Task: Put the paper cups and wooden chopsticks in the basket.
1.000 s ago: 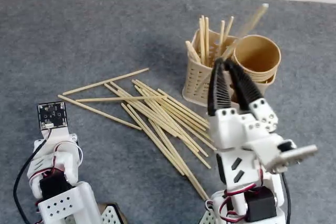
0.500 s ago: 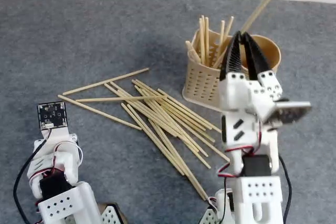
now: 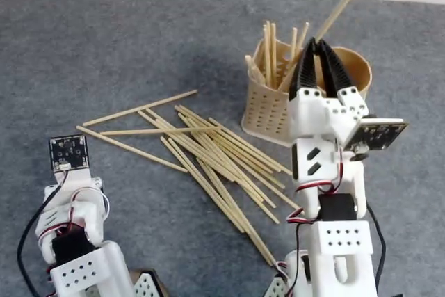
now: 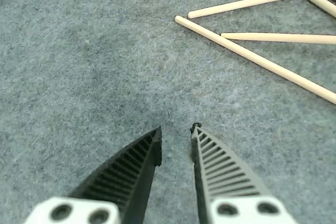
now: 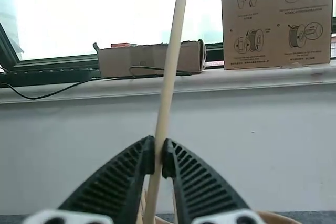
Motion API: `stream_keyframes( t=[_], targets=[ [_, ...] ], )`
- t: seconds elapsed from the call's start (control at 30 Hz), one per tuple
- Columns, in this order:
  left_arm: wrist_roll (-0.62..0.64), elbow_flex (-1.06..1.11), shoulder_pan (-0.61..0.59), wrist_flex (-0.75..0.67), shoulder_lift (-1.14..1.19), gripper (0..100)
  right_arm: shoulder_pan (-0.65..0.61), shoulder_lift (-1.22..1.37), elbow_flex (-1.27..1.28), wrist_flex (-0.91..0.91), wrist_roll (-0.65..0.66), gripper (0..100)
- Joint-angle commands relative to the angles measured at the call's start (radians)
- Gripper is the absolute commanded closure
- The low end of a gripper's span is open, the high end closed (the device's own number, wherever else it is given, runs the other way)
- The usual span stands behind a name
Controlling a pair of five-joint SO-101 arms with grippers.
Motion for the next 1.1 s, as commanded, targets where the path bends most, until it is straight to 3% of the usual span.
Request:
stream_keyframes(
  t=[0.0, 0.7, 1.07],
  targets=[
    [0.005, -0.004, 0.024, -0.011, -0.008, 89, 0.007, 0.008, -0.061, -0.058, 0.002, 99.3],
    [0.005, -0.004, 0.024, -0.011, -0.008, 89, 0.022, 0.013, -0.117, -0.068, 0.003, 99.3],
    [0.005, -0.004, 0.024, -0.011, -0.008, 89, 0.024, 0.302, -0.156, -0.197, 0.003, 99.3]
  ],
)
